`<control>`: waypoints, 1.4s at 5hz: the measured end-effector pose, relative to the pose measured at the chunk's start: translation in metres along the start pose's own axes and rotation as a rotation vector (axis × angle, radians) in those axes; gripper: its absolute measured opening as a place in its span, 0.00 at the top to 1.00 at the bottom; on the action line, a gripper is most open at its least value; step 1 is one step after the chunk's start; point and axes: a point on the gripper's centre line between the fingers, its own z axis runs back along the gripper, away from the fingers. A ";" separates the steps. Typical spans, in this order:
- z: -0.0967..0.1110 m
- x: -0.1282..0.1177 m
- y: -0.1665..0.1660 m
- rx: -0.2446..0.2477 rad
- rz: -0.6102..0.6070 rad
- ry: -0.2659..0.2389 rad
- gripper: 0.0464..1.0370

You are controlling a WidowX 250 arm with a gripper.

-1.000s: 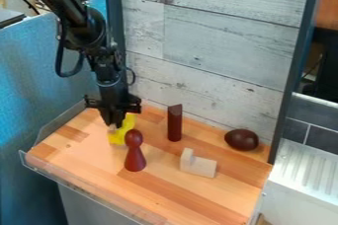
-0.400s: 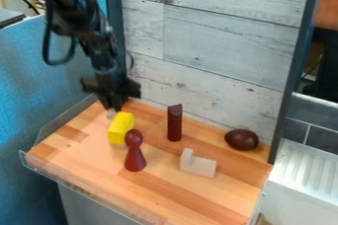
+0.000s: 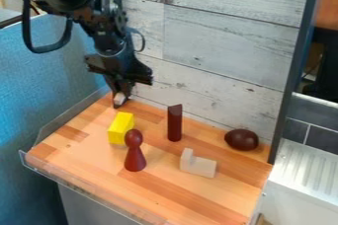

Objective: Move thin white block on top of flat white block on right

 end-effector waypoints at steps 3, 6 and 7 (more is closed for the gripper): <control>-0.039 -0.059 -0.110 -0.019 -0.099 0.290 0.90; -0.084 -0.066 -0.153 0.047 -0.054 0.283 0.90; -0.092 -0.060 -0.152 0.057 -0.034 0.272 0.90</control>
